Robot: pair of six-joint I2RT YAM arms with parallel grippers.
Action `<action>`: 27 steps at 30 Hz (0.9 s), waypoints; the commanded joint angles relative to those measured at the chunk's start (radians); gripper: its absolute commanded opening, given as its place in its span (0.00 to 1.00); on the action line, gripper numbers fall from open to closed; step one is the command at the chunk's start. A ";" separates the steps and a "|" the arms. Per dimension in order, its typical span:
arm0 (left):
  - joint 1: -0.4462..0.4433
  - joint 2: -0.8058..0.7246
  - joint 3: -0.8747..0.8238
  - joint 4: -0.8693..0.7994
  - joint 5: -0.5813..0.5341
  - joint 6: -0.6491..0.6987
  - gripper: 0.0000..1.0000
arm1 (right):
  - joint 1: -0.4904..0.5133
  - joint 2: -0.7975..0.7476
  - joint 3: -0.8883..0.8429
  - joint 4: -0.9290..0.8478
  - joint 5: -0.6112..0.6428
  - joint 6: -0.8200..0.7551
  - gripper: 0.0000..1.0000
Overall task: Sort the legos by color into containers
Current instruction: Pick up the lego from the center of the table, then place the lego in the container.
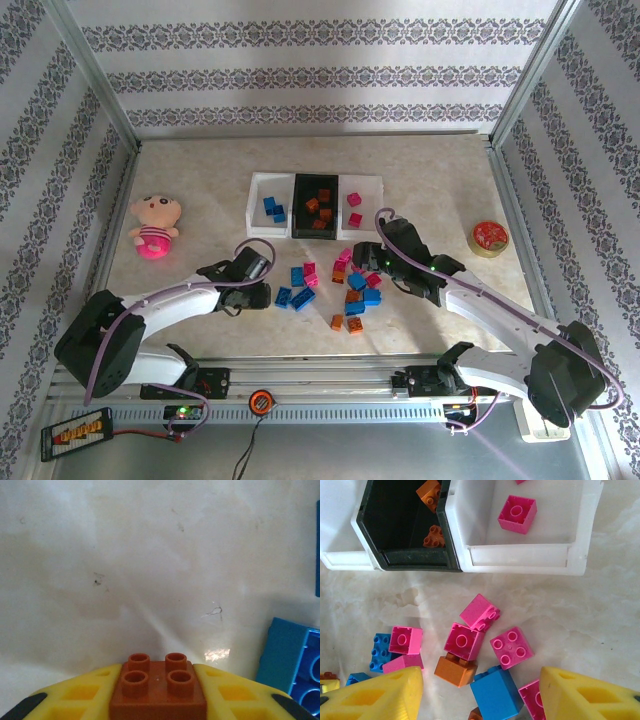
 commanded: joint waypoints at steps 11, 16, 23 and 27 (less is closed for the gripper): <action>-0.017 0.086 0.357 -0.031 0.053 0.104 0.29 | -0.010 -0.022 -0.024 -0.005 0.001 0.012 0.63; -0.010 0.311 0.641 -0.012 0.030 0.178 0.29 | -0.011 -0.027 -0.048 0.000 0.000 0.018 0.63; 0.038 0.648 1.022 -0.092 -0.016 0.241 0.28 | -0.014 -0.059 -0.076 -0.016 -0.011 0.019 0.63; 0.049 0.744 1.161 -0.126 -0.029 0.256 0.35 | -0.017 -0.068 -0.098 -0.019 -0.033 0.022 0.64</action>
